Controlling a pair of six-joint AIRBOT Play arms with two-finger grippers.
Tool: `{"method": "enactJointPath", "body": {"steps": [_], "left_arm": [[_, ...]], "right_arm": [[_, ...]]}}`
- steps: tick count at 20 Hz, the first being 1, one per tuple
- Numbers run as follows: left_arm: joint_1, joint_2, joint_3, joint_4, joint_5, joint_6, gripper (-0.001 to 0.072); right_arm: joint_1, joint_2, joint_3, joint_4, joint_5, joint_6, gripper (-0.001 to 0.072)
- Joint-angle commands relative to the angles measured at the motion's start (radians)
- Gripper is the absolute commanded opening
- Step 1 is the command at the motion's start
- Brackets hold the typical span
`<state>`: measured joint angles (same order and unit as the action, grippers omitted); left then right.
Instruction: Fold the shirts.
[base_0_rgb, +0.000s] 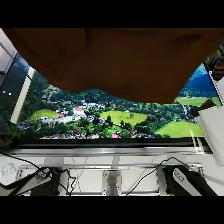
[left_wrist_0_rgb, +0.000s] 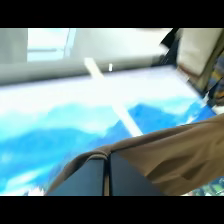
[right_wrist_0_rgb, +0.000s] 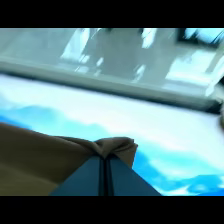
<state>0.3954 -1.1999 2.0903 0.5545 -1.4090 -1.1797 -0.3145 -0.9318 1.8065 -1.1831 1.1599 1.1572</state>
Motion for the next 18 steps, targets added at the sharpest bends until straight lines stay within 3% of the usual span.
{"method": "enactJointPath", "body": {"steps": [1,5,9,13,18], "left_arm": [[0.003,0.128,0.064,-0.041,-0.03,-0.017,0.0011],[0.003,0.323,0.064,0.026,-0.006,0.011,0.0011],[0.003,0.451,0.064,0.196,0.031,0.006,0.0012],[0.003,0.467,0.038,0.37,0.008,-0.048,0.0011],[0.003,0.398,-0.211,0.347,0.052,-0.043,0.001]], "right_arm": [[0.001,0.213,0.045,-0.127,0.039,0.026,0.0023],[0.001,0.378,0.045,-0.234,0.081,0.074,0.0023],[0.001,0.442,0.045,-0.328,0.123,0.08,0.0023],[0.001,0.43,0.029,-0.378,0.142,0.098,0.0023],[0.001,0.326,-0.105,-0.34,0.164,0.103,0.0023]]}}
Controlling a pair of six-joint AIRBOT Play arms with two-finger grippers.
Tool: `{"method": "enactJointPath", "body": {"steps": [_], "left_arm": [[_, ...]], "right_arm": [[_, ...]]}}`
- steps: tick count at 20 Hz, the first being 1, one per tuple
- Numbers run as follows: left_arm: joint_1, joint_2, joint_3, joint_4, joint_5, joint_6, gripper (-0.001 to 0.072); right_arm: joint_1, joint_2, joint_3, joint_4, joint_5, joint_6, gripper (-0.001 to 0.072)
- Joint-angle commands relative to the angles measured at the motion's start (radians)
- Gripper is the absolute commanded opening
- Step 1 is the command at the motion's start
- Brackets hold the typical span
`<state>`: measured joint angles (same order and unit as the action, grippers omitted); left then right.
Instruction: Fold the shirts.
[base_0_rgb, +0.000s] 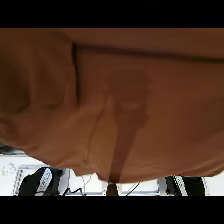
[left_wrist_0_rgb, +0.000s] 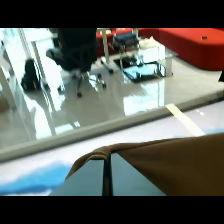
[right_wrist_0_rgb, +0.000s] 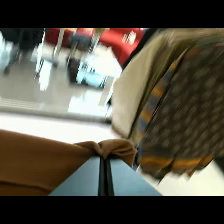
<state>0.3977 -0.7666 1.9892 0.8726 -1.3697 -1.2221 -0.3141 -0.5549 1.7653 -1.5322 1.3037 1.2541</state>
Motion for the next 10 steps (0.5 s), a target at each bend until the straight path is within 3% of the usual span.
{"method": "enactJointPath", "body": {"steps": [1,6,10], "left_arm": [[0.001,-0.071,-0.145,0.014,0.011,0.018,0.001],[-0.001,-0.353,-0.209,-0.143,0.02,0.138,0.0011],[-0.044,-0.622,-0.209,-0.162,0.08,0.225,0.0011]], "right_arm": [[0.001,-0.085,-0.095,0.034,0.023,0.006,0.0024],[0.003,-0.304,-0.275,0.285,-0.028,0.006,0.0023],[0.012,-0.515,-0.419,0.394,-0.243,0.005,0.0024]]}}
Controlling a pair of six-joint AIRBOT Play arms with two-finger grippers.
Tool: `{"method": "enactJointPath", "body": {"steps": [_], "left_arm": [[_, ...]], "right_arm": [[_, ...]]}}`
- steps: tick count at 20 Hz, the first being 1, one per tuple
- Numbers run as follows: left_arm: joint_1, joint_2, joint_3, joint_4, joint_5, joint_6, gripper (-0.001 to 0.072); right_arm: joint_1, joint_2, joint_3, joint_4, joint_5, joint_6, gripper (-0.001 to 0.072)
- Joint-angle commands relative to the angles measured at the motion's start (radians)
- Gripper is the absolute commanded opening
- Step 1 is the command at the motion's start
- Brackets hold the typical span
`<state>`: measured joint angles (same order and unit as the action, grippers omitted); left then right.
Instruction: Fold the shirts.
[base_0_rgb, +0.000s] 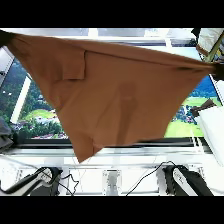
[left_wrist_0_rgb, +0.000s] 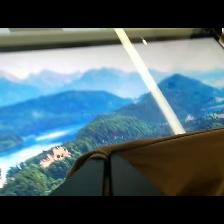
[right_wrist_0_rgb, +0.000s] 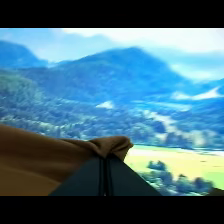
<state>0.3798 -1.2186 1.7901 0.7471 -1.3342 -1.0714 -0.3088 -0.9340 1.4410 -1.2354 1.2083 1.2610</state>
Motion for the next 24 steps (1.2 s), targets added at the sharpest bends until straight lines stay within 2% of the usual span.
{"method": "enactJointPath", "body": {"steps": [1,4,8,11,16,19,22,24], "left_arm": [[-0.047,-0.237,-0.01,-0.036,0.077,0.103,0.0011],[-0.111,-0.408,-0.008,-0.037,0.237,0.167,0.0011],[-0.15,-0.508,-0.008,-0.039,0.483,0.178,0.0011],[-0.149,-0.51,0.006,0.0,0.534,0.179,0.0011],[-0.149,-0.507,0.055,0.046,0.393,0.171,0.0011],[-0.149,-0.507,0.196,0.045,0.312,0.087,0.001],[-0.149,-0.47,0.355,0.038,0.284,0.041,0.001],[-0.149,-0.377,0.356,0.039,0.284,0.04,0.0009]], "right_arm": [[0.021,-0.197,-0.121,0.094,-0.229,-0.001,0.0024],[0.088,-0.373,-0.15,0.095,-0.492,-0.001,0.0024],[0.196,-0.546,-0.15,0.095,-0.858,0.0,0.0024],[0.229,-0.599,-0.15,0.096,-0.969,0.0,0.0024],[0.229,-0.603,-0.137,0.095,-0.909,0.0,0.0023],[0.228,-0.597,-0.023,0.081,-0.798,-0.001,0.0024],[0.228,-0.541,0.129,-0.028,-0.679,0.001,0.0023],[0.227,-0.475,0.23,-0.201,-0.565,0.057,0.0023]]}}
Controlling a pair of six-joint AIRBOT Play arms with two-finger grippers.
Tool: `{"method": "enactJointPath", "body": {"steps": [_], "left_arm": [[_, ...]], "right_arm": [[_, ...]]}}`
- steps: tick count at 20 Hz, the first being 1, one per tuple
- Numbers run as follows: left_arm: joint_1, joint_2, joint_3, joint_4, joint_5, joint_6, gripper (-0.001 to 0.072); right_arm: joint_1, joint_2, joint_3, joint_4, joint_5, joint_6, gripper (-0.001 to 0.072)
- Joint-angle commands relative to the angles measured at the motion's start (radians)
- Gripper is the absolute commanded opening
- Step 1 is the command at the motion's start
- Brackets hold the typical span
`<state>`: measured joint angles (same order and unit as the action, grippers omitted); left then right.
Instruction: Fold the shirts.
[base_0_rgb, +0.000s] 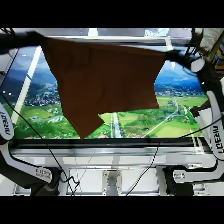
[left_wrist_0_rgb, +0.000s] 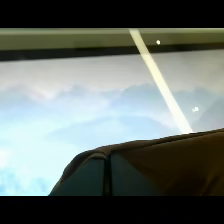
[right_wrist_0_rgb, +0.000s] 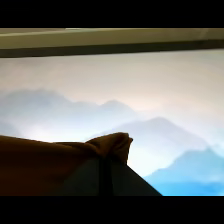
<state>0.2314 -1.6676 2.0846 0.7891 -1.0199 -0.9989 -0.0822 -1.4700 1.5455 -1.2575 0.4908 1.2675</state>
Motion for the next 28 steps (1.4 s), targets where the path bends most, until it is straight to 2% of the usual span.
{"method": "enactJointPath", "body": {"steps": [1,4,8,13,17,21,23,26,28], "left_arm": [[-0.001,0.119,0.061,-0.004,-0.049,-0.033,0.0008],[-0.009,0.289,0.06,-0.005,-0.121,-0.057,0.0007],[-0.021,0.529,0.061,-0.003,-0.233,-0.109,0.0007],[-0.021,0.796,0.061,0.07,-0.311,-0.189,0.0006],[-0.021,0.887,0.061,0.101,-0.318,-0.224,0.0006],[-0.021,0.872,-0.067,0.101,-0.427,-0.314,0.0006],[-0.021,0.859,-0.219,0.11,-0.441,-0.314,0.0008],[-0.021,0.789,-0.402,0.147,-0.389,-0.301,0.0009],[-0.021,0.713,-0.48,0.146,-0.33,-0.249,0.0009]], "right_arm": [[0.002,0.101,0.172,-0.277,0.224,0.088,0.0024],[0.003,0.259,0.282,-0.505,0.473,0.151,0.0024],[0.003,0.517,0.316,-0.635,0.675,0.145,0.0023],[0.002,0.776,0.316,-0.687,0.912,0.01,0.0022],[0.001,0.858,0.316,-0.698,0.941,0.011,0.0022],[0.001,0.818,0.291,-0.642,0.985,0.014,0.0022],[0.001,0.774,0.233,-0.623,0.986,0.015,0.0023],[0.001,0.684,0.134,-0.544,0.985,0.019,0.0024],[0.002,0.612,0.06,-0.45,0.949,0.019,0.0024]]}}
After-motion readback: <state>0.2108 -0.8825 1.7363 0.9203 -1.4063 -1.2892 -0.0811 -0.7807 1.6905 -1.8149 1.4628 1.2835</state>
